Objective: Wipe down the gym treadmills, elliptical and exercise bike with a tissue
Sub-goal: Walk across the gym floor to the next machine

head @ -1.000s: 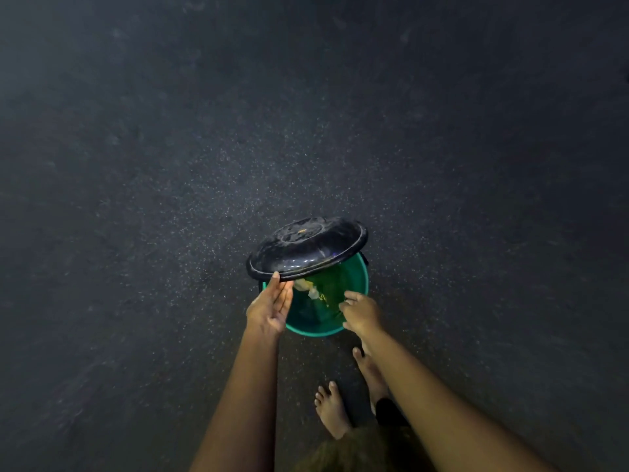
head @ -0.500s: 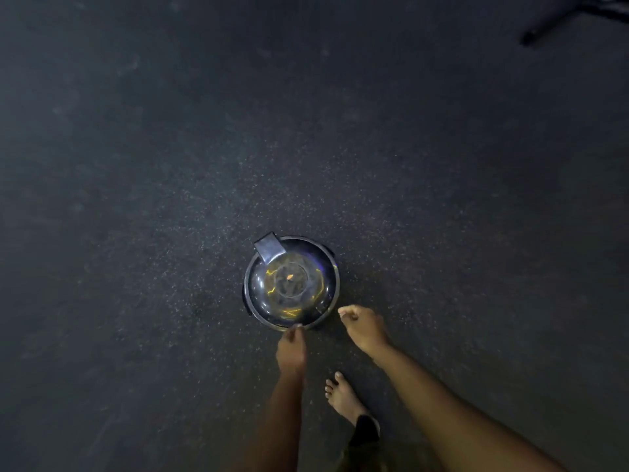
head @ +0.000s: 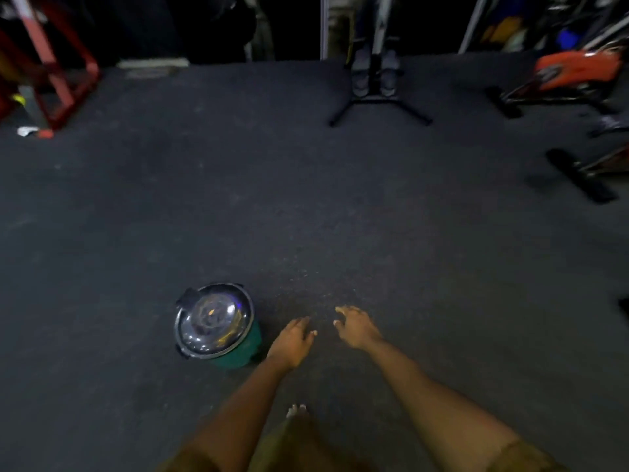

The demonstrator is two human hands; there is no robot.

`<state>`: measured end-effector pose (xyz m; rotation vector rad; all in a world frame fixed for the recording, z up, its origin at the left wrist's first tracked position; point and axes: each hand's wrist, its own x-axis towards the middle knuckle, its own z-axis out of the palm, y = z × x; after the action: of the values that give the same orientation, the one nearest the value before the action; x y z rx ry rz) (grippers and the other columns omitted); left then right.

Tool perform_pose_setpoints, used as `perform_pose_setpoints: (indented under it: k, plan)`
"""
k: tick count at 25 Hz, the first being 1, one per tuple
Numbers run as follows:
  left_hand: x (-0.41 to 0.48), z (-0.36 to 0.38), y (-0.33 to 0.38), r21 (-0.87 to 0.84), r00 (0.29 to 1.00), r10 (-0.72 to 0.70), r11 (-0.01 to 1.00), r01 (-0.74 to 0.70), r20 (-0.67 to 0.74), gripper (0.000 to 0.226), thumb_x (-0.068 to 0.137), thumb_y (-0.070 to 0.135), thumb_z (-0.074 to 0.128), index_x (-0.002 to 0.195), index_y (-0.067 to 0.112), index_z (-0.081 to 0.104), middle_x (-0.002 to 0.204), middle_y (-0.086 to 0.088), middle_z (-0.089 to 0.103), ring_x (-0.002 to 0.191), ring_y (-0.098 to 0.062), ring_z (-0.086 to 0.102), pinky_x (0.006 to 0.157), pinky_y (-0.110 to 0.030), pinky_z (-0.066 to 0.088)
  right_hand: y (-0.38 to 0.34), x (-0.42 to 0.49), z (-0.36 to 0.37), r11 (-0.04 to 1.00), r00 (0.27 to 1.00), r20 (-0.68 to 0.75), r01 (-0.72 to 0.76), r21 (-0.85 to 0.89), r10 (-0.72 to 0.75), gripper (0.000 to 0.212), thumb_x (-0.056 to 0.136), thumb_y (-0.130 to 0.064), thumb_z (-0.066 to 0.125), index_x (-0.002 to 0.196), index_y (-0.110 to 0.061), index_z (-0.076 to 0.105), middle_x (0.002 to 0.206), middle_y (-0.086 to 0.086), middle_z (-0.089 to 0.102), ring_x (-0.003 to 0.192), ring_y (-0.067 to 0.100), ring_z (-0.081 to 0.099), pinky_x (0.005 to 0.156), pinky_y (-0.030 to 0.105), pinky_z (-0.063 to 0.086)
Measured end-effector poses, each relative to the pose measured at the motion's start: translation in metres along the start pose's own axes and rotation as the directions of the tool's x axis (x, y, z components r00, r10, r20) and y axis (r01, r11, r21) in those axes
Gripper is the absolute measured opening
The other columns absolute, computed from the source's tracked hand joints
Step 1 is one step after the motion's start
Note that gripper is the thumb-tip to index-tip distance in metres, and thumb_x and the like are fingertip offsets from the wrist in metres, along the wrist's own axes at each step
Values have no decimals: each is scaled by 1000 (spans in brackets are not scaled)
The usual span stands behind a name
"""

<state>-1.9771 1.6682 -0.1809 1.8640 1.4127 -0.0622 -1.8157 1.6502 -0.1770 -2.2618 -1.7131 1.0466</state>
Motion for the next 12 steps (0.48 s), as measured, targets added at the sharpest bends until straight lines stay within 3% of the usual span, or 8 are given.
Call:
perform_pose_setpoints:
  k: [3, 6, 9, 12]
  plan:
    - [-26, 21, 54, 141, 983, 149, 976, -163, 105, 59, 101, 36, 39, 151, 12, 19, 154, -12, 27, 141, -24, 27, 113, -31, 23, 43, -66, -18, 994, 985, -141, -99, 36, 103, 49, 100, -25, 38, 145, -6, 30, 152, 10, 29, 140, 18, 24, 112, 24, 15]
    - [-46, 44, 100, 256, 921, 323, 892, -373, 217, 57, 102, 37, 37, 151, 12, 20, 155, -9, 25, 141, -23, 27, 112, -31, 23, 77, -135, -24, 957, 921, -278, -232, 172, 274, 47, 101, -25, 37, 145, -8, 30, 152, 9, 27, 140, 19, 25, 112, 24, 17]
    - [-68, 69, 135, 290, 808, 478, 764, -576, 345, 54, 102, 33, 38, 149, 10, 26, 154, -9, 27, 141, -21, 27, 111, -27, 21, 105, -209, -17, 883, 813, -360, -365, 295, 457, 47, 100, -25, 39, 144, -11, 32, 150, 9, 32, 137, 23, 29, 110, 28, 23]
    - [-101, 105, 178, 276, 657, 573, 613, -740, 490, 49, 102, 30, 41, 145, 8, 35, 151, -11, 34, 140, -22, 31, 111, -25, 20, 128, -307, -5, 750, 657, -372, -508, 424, 655, 48, 100, -25, 40, 144, -11, 32, 148, 12, 32, 136, 26, 31, 108, 31, 27]
